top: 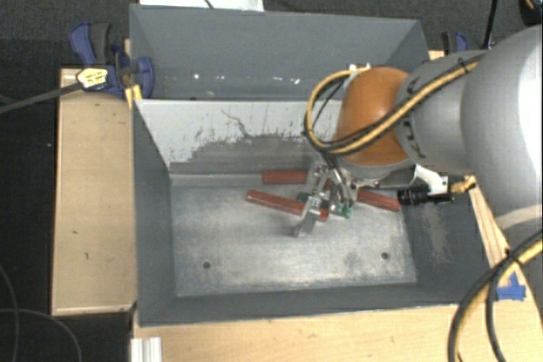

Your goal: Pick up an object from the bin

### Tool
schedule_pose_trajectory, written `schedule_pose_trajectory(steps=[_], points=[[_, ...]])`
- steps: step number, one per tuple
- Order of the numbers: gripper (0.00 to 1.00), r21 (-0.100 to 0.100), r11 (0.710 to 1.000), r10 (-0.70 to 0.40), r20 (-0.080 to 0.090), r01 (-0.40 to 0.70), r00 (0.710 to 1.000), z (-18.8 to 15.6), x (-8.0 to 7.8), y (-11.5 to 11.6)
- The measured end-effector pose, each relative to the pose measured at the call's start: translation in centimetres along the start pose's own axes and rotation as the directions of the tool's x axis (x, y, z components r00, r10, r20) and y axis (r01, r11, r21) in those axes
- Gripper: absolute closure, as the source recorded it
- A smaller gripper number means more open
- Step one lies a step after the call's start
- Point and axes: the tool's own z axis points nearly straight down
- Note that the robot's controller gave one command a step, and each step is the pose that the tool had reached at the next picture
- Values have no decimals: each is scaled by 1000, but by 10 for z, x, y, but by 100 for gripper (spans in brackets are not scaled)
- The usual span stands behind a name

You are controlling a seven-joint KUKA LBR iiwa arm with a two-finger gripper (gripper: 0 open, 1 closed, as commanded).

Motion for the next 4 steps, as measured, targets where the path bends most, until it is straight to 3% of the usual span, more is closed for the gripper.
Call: schedule_pose_trajectory(steps=[1,2,3,4], points=[[100,-2,1000,1,4,-1,1000,-5,-1,1],[0,0,1000,1,-2,-1,1000,-2,1,0],[100,-2,1000,1,3,-1,1000,-5,-1,1],[100,-7,996,90,7,-90,996,-6,10,-32]])
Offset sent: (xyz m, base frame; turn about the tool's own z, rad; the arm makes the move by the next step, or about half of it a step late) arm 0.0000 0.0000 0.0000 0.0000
